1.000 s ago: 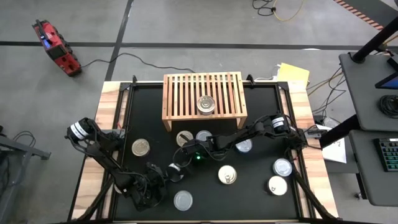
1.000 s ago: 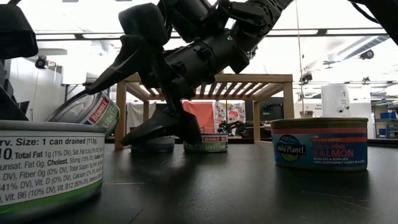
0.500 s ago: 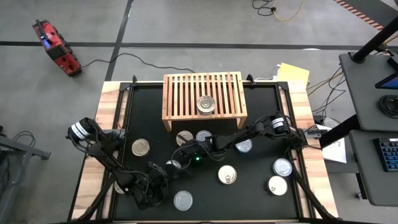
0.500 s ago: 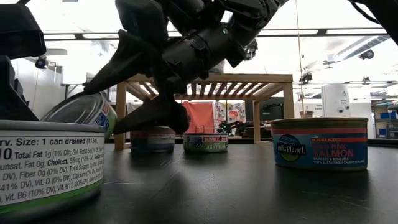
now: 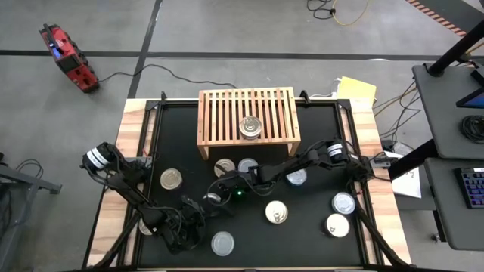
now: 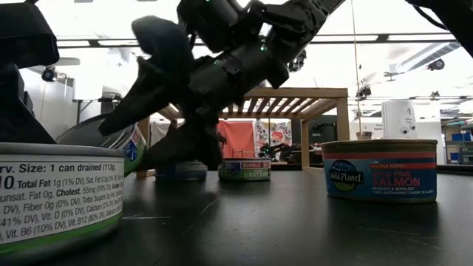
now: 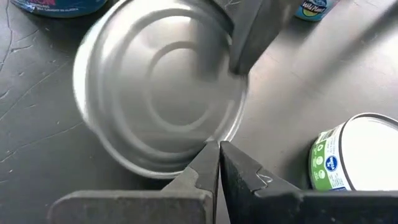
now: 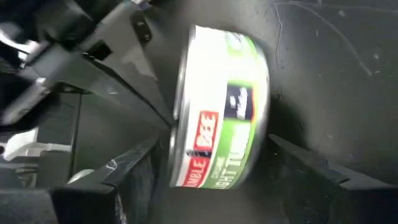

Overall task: Stack canned seafood by type on shelf
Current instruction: Put the green white tuna can on the shelf

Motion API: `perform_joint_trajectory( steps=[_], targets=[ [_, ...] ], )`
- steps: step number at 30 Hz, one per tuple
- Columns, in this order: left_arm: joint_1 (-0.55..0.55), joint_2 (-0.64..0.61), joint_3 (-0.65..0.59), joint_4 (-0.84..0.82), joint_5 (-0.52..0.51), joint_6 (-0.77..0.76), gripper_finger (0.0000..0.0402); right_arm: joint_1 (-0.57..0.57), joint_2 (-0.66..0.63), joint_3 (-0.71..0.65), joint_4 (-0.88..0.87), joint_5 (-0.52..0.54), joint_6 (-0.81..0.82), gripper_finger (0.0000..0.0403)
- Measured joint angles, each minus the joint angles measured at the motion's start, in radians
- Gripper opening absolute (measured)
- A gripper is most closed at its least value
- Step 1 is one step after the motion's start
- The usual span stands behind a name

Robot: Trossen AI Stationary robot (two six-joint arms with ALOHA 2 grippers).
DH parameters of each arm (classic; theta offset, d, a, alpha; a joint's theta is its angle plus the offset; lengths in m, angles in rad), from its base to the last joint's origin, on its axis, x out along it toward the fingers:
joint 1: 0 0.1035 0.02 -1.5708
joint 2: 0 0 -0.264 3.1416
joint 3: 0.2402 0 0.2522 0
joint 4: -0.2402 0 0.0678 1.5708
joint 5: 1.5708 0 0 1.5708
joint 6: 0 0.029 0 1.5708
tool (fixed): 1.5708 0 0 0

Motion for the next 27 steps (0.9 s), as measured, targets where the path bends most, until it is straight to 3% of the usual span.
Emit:
perform_joint_trajectory(
  steps=[7, 12, 17, 23, 27],
  targets=[
    [0.002, 0.000, -0.002, 0.009, 0.008, 0.009, 0.0000, 0.000, 0.012, 0.010, 0.009, -0.009, -0.030, 0.0275],
    [0.002, 0.000, -0.002, 0.013, 0.014, 0.023, 0.0000, 0.000, 0.014, 0.011, 0.055, -0.051, -0.043, 0.0220],
    [0.002, 0.000, -0.002, 0.016, 0.016, 0.023, 0.0000, 0.000, 0.015, 0.011, 0.056, -0.058, -0.059, 0.0139],
    [0.002, -0.012, 0.020, 0.011, 0.068, 0.033, 0.0000, -0.003, 0.008, 0.011, 0.043, -0.079, -0.072, 0.0135],
    [0.000, -0.046, 0.058, -0.007, 0.102, 0.080, 0.0000, -0.014, -0.042, 0.011, -0.055, -0.078, -0.078, 0.0135]
  ],
)
